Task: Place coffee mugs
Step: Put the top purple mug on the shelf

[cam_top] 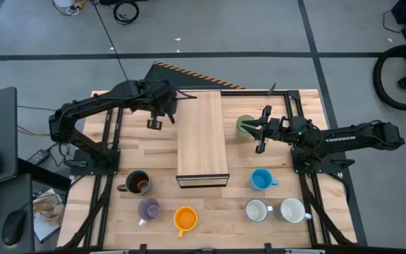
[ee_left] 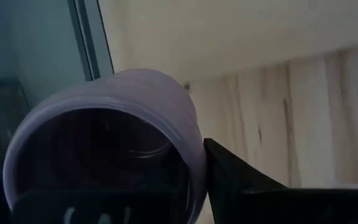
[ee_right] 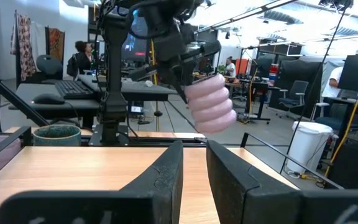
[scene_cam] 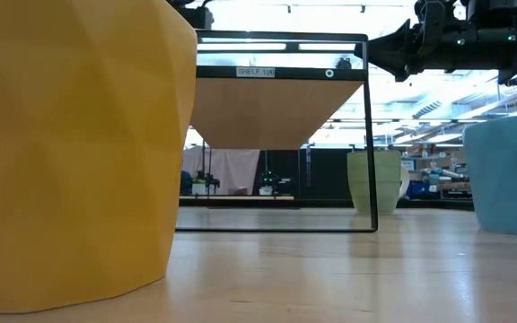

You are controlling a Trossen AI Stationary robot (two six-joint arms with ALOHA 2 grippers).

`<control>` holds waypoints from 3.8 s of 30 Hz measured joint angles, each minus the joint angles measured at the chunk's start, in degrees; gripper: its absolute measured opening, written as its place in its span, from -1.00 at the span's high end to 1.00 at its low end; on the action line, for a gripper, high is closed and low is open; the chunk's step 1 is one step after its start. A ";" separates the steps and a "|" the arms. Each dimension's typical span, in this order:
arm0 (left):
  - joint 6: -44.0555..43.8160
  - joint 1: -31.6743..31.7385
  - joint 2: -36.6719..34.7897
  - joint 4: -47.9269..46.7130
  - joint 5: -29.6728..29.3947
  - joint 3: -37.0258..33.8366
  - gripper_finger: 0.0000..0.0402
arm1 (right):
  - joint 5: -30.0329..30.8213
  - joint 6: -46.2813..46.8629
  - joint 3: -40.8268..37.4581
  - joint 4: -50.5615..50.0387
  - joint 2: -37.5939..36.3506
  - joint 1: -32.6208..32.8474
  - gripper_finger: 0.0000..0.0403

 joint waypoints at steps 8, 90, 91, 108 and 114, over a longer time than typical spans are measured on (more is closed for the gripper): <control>-1.35 0.45 2.89 1.86 3.98 7.37 0.78 | 0.00 0.00 -0.02 0.13 0.00 0.02 0.62; 3.95 7.04 24.06 -11.29 11.62 28.82 0.21 | 0.44 -0.44 -0.02 0.43 0.00 -0.33 0.62; 3.92 7.04 24.06 -11.29 11.10 28.82 0.21 | 0.44 -0.44 -0.02 0.43 0.00 -0.34 0.62; 1.56 6.60 24.00 -11.19 7.77 28.84 0.21 | 0.42 -0.17 -0.02 0.41 0.00 -0.33 0.62; 2.05 6.62 23.98 -10.13 7.78 28.84 0.21 | 0.39 -0.17 -0.02 0.39 0.00 -0.33 0.62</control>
